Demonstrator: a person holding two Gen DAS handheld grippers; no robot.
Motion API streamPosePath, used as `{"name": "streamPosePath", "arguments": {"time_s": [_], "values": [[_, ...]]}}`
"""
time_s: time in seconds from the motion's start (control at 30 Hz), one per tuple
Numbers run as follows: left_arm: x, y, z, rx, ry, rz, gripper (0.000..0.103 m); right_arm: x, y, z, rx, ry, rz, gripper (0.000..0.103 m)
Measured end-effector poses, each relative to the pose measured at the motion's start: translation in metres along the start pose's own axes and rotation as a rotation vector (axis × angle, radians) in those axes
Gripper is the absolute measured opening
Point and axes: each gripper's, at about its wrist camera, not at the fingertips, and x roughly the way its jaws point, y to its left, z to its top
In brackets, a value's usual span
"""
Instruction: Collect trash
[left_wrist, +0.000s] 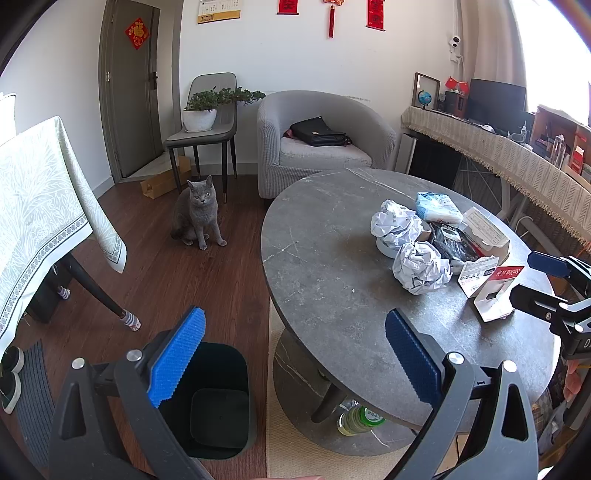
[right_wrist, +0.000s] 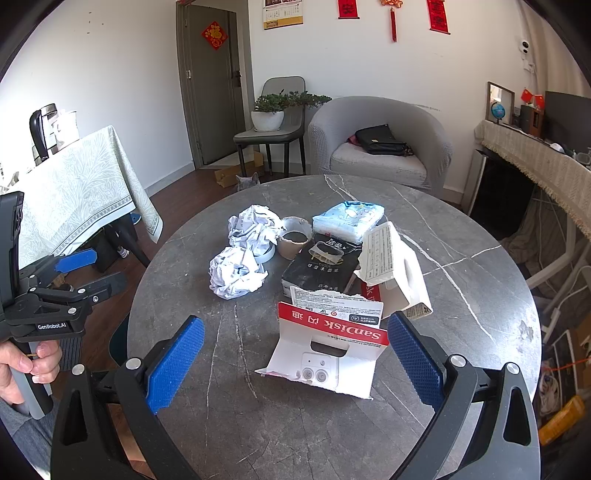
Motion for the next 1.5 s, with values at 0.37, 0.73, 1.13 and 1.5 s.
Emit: {"name": "streamPosePath", "arguments": {"time_s": [0.37, 0.73, 1.13, 1.5], "values": [[0.002, 0.0, -0.001, 0.005, 0.001, 0.003, 0.1, 0.001, 0.0, 0.0, 0.002, 0.0, 0.001, 0.1], [0.002, 0.0, 0.0, 0.005, 0.001, 0.003, 0.1, 0.001, -0.001, 0.0, 0.001, 0.0, 0.0, 0.1], [0.003, -0.008, 0.002, 0.031, -0.005, 0.0, 0.099, 0.006, 0.001, -0.005, 0.039, 0.014, -0.008, 0.1], [0.017, -0.022, 0.021, 0.059, -0.025, -0.092, 0.098, 0.024, -0.005, -0.012, 0.142, 0.062, -0.056, 0.1]]}}
